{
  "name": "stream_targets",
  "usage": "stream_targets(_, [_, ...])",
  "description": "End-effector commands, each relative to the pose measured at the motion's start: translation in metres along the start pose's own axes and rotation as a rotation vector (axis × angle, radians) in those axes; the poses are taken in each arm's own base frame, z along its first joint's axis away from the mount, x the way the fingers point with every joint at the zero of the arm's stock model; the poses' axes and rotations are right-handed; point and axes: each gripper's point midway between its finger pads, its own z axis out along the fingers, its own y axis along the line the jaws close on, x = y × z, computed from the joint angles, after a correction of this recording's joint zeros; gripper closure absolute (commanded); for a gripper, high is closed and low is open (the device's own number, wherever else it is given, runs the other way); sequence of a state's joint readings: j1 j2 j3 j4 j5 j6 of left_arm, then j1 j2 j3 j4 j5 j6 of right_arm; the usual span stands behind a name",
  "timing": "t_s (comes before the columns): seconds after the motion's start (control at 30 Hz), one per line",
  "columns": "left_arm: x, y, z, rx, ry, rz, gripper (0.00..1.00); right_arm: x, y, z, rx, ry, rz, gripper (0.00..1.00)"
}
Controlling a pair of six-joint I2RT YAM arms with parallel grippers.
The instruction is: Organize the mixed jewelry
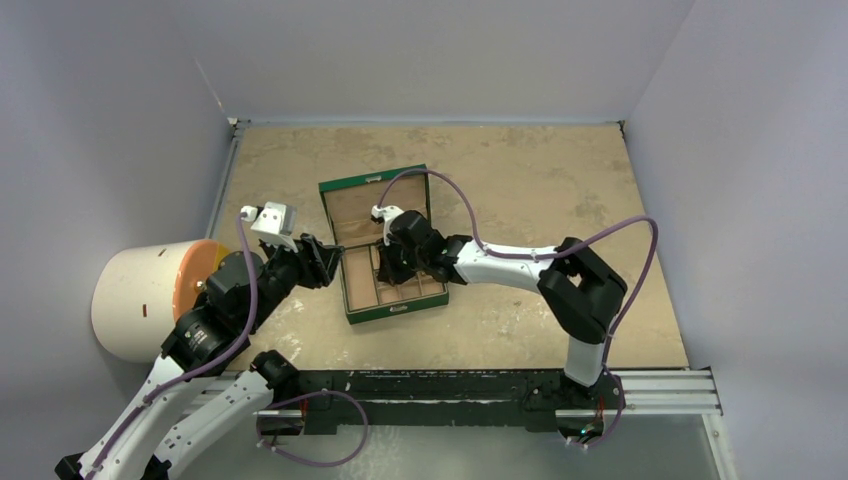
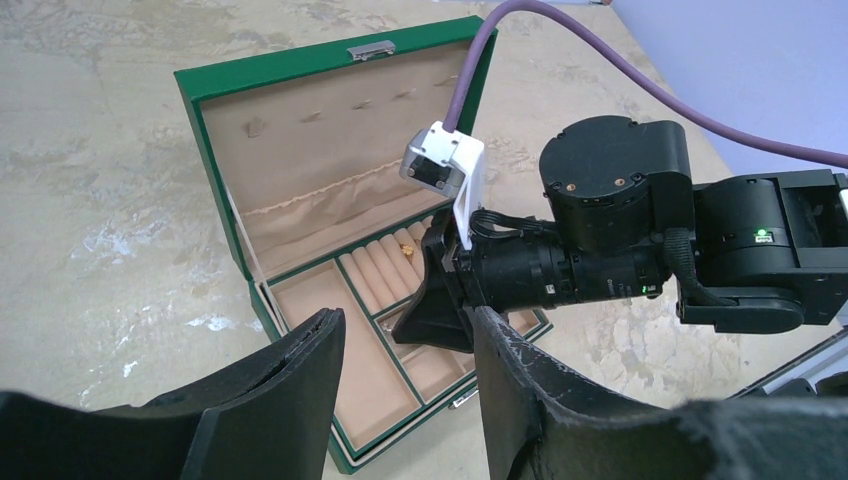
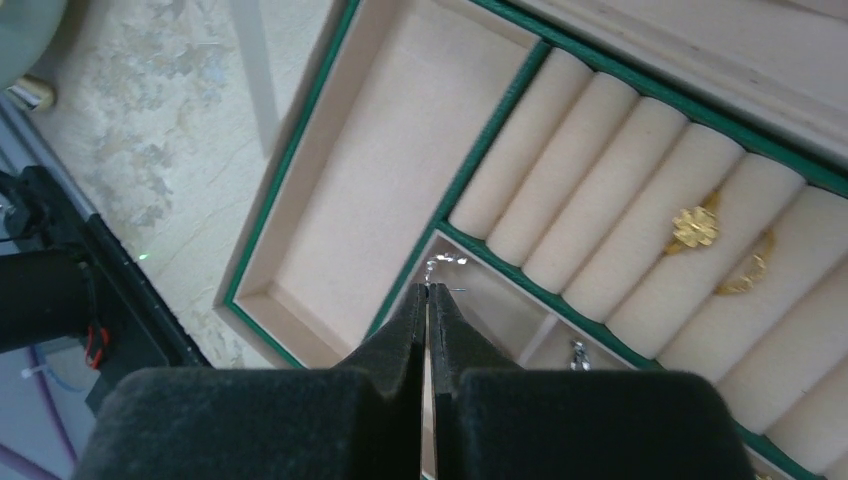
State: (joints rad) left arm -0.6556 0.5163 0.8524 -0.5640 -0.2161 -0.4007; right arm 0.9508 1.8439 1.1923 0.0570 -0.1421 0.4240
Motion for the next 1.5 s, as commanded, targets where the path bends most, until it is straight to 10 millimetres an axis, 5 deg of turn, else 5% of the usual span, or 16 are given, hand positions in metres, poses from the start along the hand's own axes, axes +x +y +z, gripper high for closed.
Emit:
stream_targets(0.0, [-0.008, -0.001, -0.001, 0.007, -0.035, 0.004, 0.50, -0.023, 0.002, -0.018, 0.029, -0.096, -0.008, 1.00])
stream_targets(0.27, [-0.008, -0.001, 0.000, 0.006, -0.032, 0.005, 0.50, -0.022, 0.003, -0.019, 0.024, -0.098, -0.005, 0.99])
stream_targets(0.47, [-0.008, -0.001, 0.000, 0.006, -0.032, 0.004, 0.50, -0.020, 0.002, -0.015, 0.028, -0.090, 0.003, 0.83])
stream_targets(0.7, [-0.008, -0.001, 0.000, 0.007, -0.034, 0.004, 0.50, -0.022, 0.000, -0.022, 0.047, -0.101, 0.010, 0.77])
stream_targets(1.03, [-0.007, -0.001, 0.001, 0.005, -0.030, 0.005, 0.50, -0.012, -0.017, -0.066, 0.142, -0.143, 0.060, 0.71])
stream_targets(1.47, [-0.005, 0.000, 0.005, -0.007, -0.016, 0.008, 0.50, 0.037, -0.102, -0.148, 0.522, -0.166, 0.212, 0.69])
